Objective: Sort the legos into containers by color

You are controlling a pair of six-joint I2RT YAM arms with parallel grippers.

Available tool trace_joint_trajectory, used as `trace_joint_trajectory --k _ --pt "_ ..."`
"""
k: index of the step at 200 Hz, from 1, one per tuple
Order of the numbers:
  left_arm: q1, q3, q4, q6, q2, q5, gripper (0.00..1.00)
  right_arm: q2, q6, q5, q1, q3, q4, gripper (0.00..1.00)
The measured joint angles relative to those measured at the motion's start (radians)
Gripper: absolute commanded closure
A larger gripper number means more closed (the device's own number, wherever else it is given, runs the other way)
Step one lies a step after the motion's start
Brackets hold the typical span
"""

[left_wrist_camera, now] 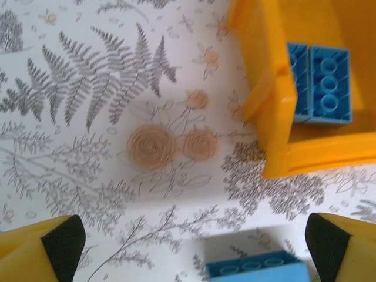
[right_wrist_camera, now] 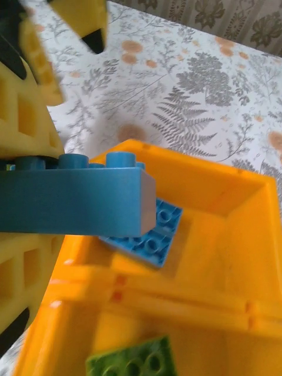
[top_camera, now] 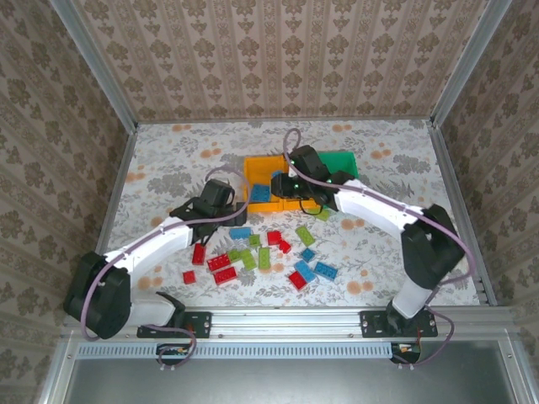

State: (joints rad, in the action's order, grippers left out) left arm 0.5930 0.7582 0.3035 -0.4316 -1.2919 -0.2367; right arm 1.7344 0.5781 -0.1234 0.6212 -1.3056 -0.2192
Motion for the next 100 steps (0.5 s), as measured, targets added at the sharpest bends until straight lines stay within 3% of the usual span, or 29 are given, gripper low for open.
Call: trace_joint_trajectory --k 57,100 --pt "0.006 -0.044 0.022 -0.023 0.005 0.084 0.0 0.283 -0.006 0.007 0.008 -0.285 -0.067 0.62" --pt "0.014 -0.066 0.033 -0.049 0.005 0.122 0.0 0.361 -0.001 0.013 0.008 -0.327 -0.105 0.55"
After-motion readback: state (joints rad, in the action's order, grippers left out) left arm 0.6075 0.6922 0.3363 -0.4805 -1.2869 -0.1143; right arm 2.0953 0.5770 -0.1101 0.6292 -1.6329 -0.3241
